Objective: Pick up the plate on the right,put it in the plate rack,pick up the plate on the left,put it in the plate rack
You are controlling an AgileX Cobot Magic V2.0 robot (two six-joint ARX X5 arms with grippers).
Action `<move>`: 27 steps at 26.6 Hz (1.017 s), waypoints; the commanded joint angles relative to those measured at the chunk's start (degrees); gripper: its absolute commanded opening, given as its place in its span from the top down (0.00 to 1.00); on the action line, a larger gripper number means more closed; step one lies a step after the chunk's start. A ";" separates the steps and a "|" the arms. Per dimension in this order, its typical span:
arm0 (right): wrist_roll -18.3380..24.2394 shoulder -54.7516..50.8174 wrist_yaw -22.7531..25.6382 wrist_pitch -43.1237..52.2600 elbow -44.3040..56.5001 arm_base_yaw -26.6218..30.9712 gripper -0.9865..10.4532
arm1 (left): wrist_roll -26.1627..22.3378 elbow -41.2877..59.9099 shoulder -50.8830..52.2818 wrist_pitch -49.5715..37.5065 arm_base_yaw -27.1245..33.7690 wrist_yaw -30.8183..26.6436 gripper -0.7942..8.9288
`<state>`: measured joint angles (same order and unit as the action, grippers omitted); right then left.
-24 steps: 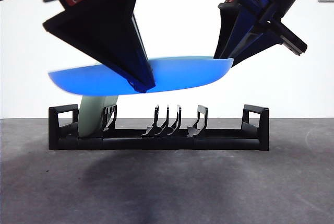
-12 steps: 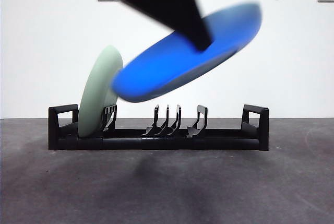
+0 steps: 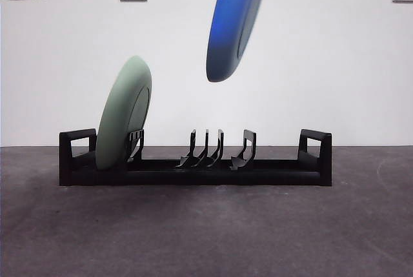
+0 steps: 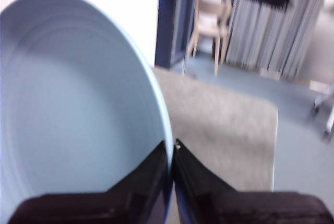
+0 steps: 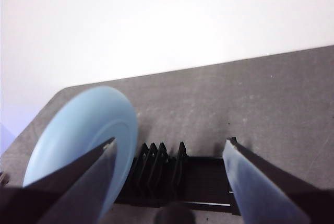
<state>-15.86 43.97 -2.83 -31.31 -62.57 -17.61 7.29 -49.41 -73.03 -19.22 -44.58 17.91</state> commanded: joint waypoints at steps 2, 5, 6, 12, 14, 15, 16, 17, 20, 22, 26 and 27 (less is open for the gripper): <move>0.31 -0.04 0.20 0.17 0.13 0.02 0.61 | 7.50 -1.29 -2.97 -3.54 3.74 2.75 0.93; 0.31 0.04 0.20 0.11 0.13 0.02 0.61 | 9.40 -4.90 -6.56 -3.45 5.90 5.49 0.93; 0.31 0.15 0.20 0.11 0.13 0.02 0.61 | 9.49 -6.40 -7.89 -3.28 6.36 6.25 0.93; 0.39 0.50 0.22 -0.42 0.13 0.02 0.61 | 11.72 -15.08 -16.33 -1.27 8.24 6.38 0.93; 0.85 0.50 0.26 -0.59 0.13 0.02 0.61 | 12.74 -17.03 -18.91 -1.36 8.66 6.23 0.93; 0.96 0.50 0.26 -0.66 0.13 0.02 0.61 | 12.96 -17.99 -20.11 -1.27 8.81 6.08 0.93; 0.96 0.50 0.28 -0.70 0.13 0.04 0.61 | 13.18 -18.64 -21.03 -1.16 9.05 5.97 0.93; 1.09 0.50 0.28 -0.74 0.13 0.02 0.61 | 13.94 -19.30 -22.23 -1.40 9.18 5.75 0.93; 1.42 0.63 0.31 -0.74 0.13 0.02 0.61 | 15.58 -19.80 -24.63 -2.40 9.62 3.76 0.93; 1.51 0.68 0.33 -0.76 0.13 0.04 0.61 | 15.98 -19.80 -25.75 -2.43 10.05 2.51 0.93; 2.45 1.05 1.22 -0.76 0.13 0.02 0.61 | 16.76 -19.80 -27.71 -3.28 10.21 1.92 0.93; 2.49 1.16 2.03 -0.83 0.13 0.02 0.61 | 16.76 -19.80 -28.04 -3.34 10.21 1.75 0.93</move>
<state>-14.11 45.08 -1.32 -32.27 -62.57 -17.61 23.20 -69.17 -100.07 -22.15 -34.44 19.77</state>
